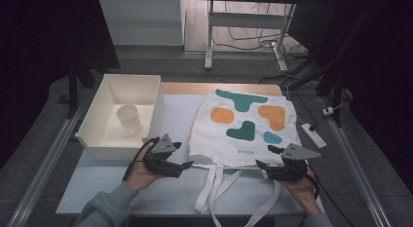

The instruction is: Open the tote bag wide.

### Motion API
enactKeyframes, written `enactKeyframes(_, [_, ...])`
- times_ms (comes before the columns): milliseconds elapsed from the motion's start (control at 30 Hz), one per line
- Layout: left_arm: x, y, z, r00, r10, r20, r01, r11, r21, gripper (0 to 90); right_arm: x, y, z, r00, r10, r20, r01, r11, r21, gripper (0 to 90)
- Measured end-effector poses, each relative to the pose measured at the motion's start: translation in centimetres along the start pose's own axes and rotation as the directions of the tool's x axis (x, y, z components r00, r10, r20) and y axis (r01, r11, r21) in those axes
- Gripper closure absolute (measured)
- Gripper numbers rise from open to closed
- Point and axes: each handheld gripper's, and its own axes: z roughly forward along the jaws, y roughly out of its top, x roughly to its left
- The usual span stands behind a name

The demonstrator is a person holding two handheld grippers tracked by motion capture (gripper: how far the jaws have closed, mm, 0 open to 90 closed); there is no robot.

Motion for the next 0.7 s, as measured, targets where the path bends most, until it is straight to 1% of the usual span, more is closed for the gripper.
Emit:
enactKeyframes(67, [0.1,0.4,0.3,1.0000,0.001,0.005,-0.001,1.0000,0.000,23.6,0.1,0.1,0.0,1.0000,-0.001,0.000,0.001,1.000,0.002,28.9])
enactKeyframes(133, [0.2,0.9,0.7,0.9999,-0.007,0.011,0.007,1.0000,0.002,23.8,0.1,0.2,0.0,1.0000,-0.002,-0.001,0.002,1.000,0.002,28.9])
enactKeyframes(200, [0.4,1.5,1.1,1.0000,-0.005,0.001,0.005,0.9999,0.010,23.8,0.1,0.4,-0.1,1.0000,-0.003,-0.002,0.003,1.000,0.003,28.9])
enactKeyframes(267, [0.5,2.1,1.5,0.9999,-0.010,0.005,0.009,0.9998,0.016,23.8,0.2,0.6,-0.2,1.0000,0.002,-0.004,-0.002,1.000,-0.006,28.9])
enactKeyframes(333, [0.6,2.8,1.8,0.9999,-0.010,0.004,0.010,0.9998,0.014,23.9,0.5,0.8,-0.2,0.9999,-0.009,-0.008,0.009,1.000,-0.003,28.9])
enactKeyframes(433, [0.8,3.6,2.3,0.9996,-0.021,0.021,0.021,0.9998,0.004,23.9,0.6,0.8,-0.1,0.9999,-0.009,-0.012,0.009,1.000,0.000,28.9])
enactKeyframes(467, [0.9,3.8,2.4,0.9996,-0.019,0.021,0.019,0.9998,0.007,23.9,0.6,0.8,-0.1,0.9999,-0.008,-0.013,0.008,1.000,0.004,28.9])
enactKeyframes(600, [1.5,4.1,3.0,0.9994,-0.028,0.022,0.028,0.9996,0.001,23.8,0.6,0.7,0.1,0.9997,-0.007,-0.022,0.007,1.000,0.013,28.9])
enactKeyframes(700, [1.8,4.0,3.6,0.9993,-0.027,0.025,0.027,0.9995,0.015,24.0,0.6,0.7,0.4,0.9997,-0.001,-0.026,0.002,1.000,0.021,28.9])
